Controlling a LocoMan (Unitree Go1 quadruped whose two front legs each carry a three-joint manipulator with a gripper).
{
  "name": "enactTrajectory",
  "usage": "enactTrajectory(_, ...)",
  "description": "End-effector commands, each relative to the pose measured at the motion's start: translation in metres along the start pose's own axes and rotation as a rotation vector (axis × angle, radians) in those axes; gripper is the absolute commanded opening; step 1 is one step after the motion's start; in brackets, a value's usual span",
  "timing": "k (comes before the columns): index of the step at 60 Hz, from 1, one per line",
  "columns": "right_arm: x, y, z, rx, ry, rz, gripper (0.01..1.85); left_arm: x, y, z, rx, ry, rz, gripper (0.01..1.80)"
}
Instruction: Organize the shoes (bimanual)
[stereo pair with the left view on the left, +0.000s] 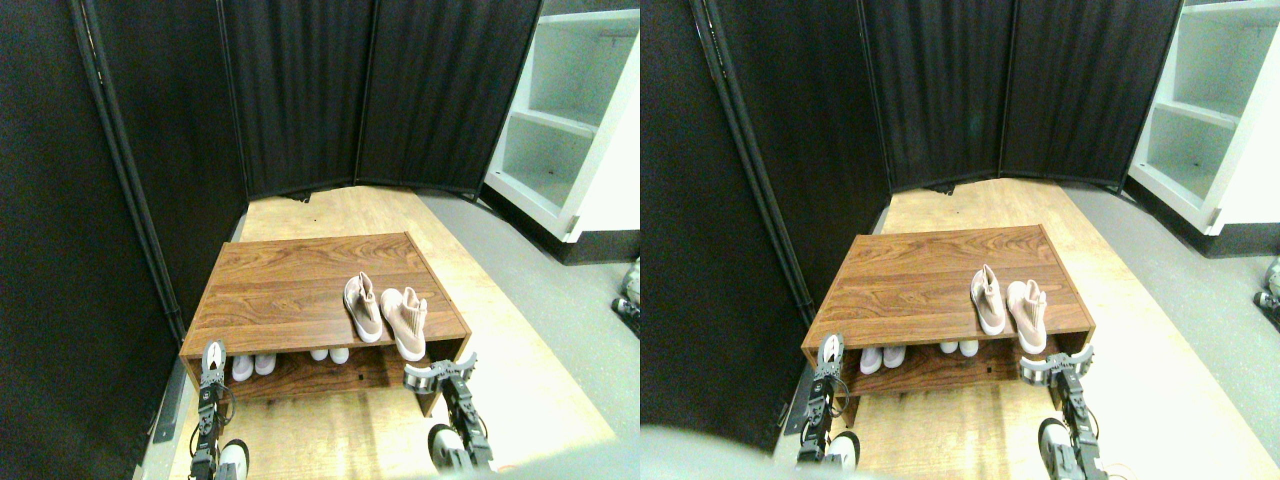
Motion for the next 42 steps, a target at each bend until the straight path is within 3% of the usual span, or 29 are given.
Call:
enactTrajectory(1,0.015,-0.003,-0.007,0.024,0.026,0.010,1.74,0.001,-0.007,0.003,-0.010,-0.012,-0.042,0.01)
enactTrajectory(12,0.037,-0.013,-0.009,-0.012,0.023,-0.019,1.60,0.001,-0.005,0.008,0.004,-0.015,-0.050,0.01)
enactTrajectory(21,0.056,-0.022,-0.008,-0.019,-0.019,-0.065,1.54,0.000,-0.003,0.013,0.004,-0.024,-0.057,0.01)
enactTrajectory(42,0.066,-0.025,-0.010,-0.025,-0.030,-0.076,1.57,-0.003,0.000,0.016,-0.014,-0.034,-0.050,0.01)
